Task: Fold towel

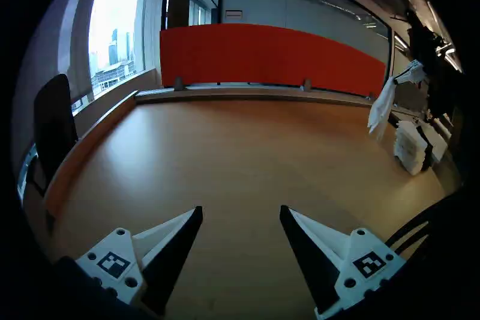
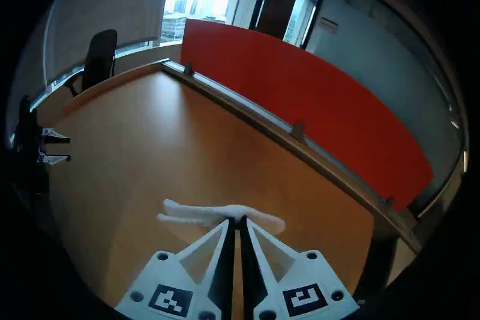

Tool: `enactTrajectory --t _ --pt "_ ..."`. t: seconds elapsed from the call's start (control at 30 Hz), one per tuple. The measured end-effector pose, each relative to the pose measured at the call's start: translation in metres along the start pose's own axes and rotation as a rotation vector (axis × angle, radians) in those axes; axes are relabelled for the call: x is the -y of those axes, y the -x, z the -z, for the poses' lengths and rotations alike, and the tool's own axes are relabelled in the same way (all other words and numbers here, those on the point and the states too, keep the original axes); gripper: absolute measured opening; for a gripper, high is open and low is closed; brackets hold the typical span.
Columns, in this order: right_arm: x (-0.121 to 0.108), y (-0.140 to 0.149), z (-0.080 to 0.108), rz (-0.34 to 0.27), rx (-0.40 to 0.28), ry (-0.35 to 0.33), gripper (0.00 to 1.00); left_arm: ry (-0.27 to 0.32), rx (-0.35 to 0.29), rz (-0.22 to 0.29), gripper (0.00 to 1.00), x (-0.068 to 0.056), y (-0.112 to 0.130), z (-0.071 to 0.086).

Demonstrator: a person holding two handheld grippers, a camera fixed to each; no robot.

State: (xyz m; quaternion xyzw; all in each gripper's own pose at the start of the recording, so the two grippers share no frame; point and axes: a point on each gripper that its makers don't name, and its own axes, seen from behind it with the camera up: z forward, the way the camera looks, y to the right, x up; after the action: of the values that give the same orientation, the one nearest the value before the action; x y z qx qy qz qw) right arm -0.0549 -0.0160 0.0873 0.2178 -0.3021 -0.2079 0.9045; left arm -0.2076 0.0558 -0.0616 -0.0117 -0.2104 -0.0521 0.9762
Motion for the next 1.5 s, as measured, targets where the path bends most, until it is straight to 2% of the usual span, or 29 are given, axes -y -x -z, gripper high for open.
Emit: enactTrajectory --t 0.37,0.87,1.17,1.5 --pt "-0.055 0.021 0.008 -0.069 0.032 0.057 0.05 -0.010 0.002 -0.006 0.96 0.000 -0.006 -0.005" --pt "-0.132 0.051 0.035 -0.101 0.084 0.170 0.05 -0.011 0.008 -0.014 0.96 -0.003 -0.010 -0.006" --pt "-0.156 0.063 0.053 -0.119 0.099 0.210 0.05 -0.008 0.007 -0.023 0.96 -0.006 -0.012 -0.004" --pt "-0.159 0.083 0.071 -0.149 0.113 0.226 0.05 -0.001 0.007 -0.034 0.96 -0.010 -0.013 -0.002"
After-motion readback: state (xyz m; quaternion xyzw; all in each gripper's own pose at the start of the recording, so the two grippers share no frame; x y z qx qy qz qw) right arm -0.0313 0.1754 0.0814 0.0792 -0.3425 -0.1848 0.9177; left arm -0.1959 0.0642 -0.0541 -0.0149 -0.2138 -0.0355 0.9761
